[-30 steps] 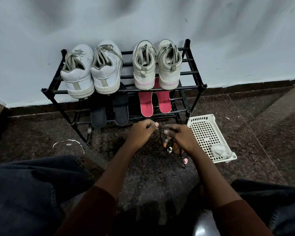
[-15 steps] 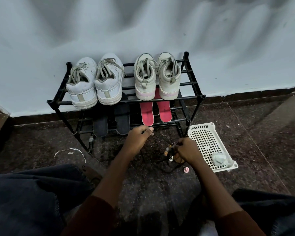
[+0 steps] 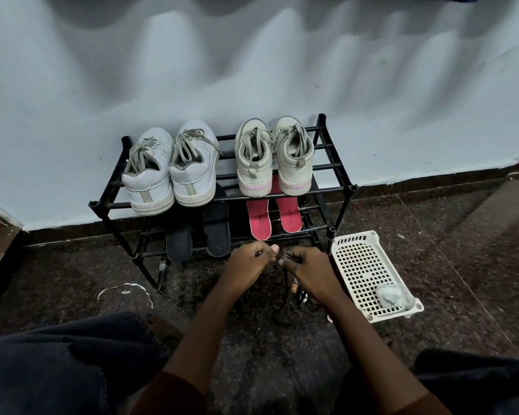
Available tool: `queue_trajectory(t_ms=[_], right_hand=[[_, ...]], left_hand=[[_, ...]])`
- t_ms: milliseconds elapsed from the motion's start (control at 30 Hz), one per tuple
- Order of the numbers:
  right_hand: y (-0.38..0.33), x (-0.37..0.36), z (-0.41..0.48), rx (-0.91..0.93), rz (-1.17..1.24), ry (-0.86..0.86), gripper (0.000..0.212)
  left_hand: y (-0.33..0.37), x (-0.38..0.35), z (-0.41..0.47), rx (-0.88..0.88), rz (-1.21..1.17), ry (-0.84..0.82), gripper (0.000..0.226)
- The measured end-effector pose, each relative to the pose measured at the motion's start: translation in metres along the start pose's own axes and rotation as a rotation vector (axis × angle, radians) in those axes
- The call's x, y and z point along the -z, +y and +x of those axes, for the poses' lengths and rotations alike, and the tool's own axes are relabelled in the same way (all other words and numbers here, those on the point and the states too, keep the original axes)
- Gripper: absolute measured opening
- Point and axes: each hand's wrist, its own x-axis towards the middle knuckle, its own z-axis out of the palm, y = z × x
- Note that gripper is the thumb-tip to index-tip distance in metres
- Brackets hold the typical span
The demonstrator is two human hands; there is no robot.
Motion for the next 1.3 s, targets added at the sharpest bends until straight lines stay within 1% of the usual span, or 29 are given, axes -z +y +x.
queue_trajectory(t_ms=[67, 133, 267, 367, 433, 500, 533, 600, 667, 700, 800, 1033, 1133, 1200, 1233, 1300], right_hand=[[0.006, 0.0, -0.001, -0.034, -0.053, 0.005, 0.04], [0.013, -0.001, -0.001, -0.097, -0.1, -0.002, 0.038], [0.026, 0.0, -0.003, -0.2, -0.174, -0.033, 0.027], [0.027, 0.004, -0.002, -0.199, -0.17, -0.075, 0.021], [0.019, 0.004, -0.001, -0.146, -0.064, -0.095, 0.008], [0.009, 0.002, 0.0, -0.07, 0.056, -0.084, 0.025], [0.004, 0.001, 0.0, -0.032, 0.082, -0.074, 0.023], [-0.003, -0.002, 0.0, 0.011, 0.094, -0.046, 0.006], [-0.002, -0.003, 0.001, 0.014, 0.061, -0.013, 0.021], [-0.001, -0.003, 0.001, 0.0, 0.045, -0.007, 0.026], [0.011, -0.004, 0.002, -0.065, 0.012, 0.005, 0.018], [0.046, -0.003, 0.002, -0.272, -0.168, -0.046, 0.026], [0.039, 0.001, 0.003, -0.222, -0.127, -0.081, 0.018], [0.024, 0.003, 0.003, -0.142, -0.003, -0.074, 0.028], [0.016, 0.003, 0.003, -0.095, 0.048, -0.066, 0.029], [0.001, 0.001, 0.001, -0.007, 0.102, -0.049, 0.017]], left_hand=[[0.0, 0.003, -0.001, 0.006, 0.006, 0.009, 0.034], [-0.002, 0.006, -0.001, 0.014, -0.011, 0.018, 0.035], [-0.005, 0.012, 0.001, 0.018, -0.079, 0.057, 0.032], [-0.004, 0.013, 0.002, 0.007, -0.087, 0.07, 0.03], [-0.002, 0.01, 0.002, -0.004, -0.053, 0.047, 0.028], [-0.001, 0.005, 0.002, -0.016, -0.009, 0.021, 0.026], [-0.001, 0.003, 0.001, -0.023, 0.0, 0.011, 0.027], [-0.001, 0.0, 0.001, -0.028, 0.0, 0.01, 0.029], [-0.002, 0.0, 0.002, -0.021, -0.014, 0.021, 0.03], [-0.003, 0.001, 0.002, -0.015, -0.021, 0.027, 0.031], [-0.005, 0.005, 0.003, 0.006, -0.048, 0.045, 0.034], [-0.006, 0.013, 0.004, 0.007, -0.133, 0.073, 0.033], [-0.006, 0.011, 0.004, 0.015, -0.109, 0.064, 0.029], [-0.002, 0.008, 0.002, 0.011, -0.068, 0.036, 0.025], [0.0, 0.006, 0.002, 0.003, -0.048, 0.023, 0.024], [0.002, 0.002, 0.002, -0.013, -0.033, 0.013, 0.024]])
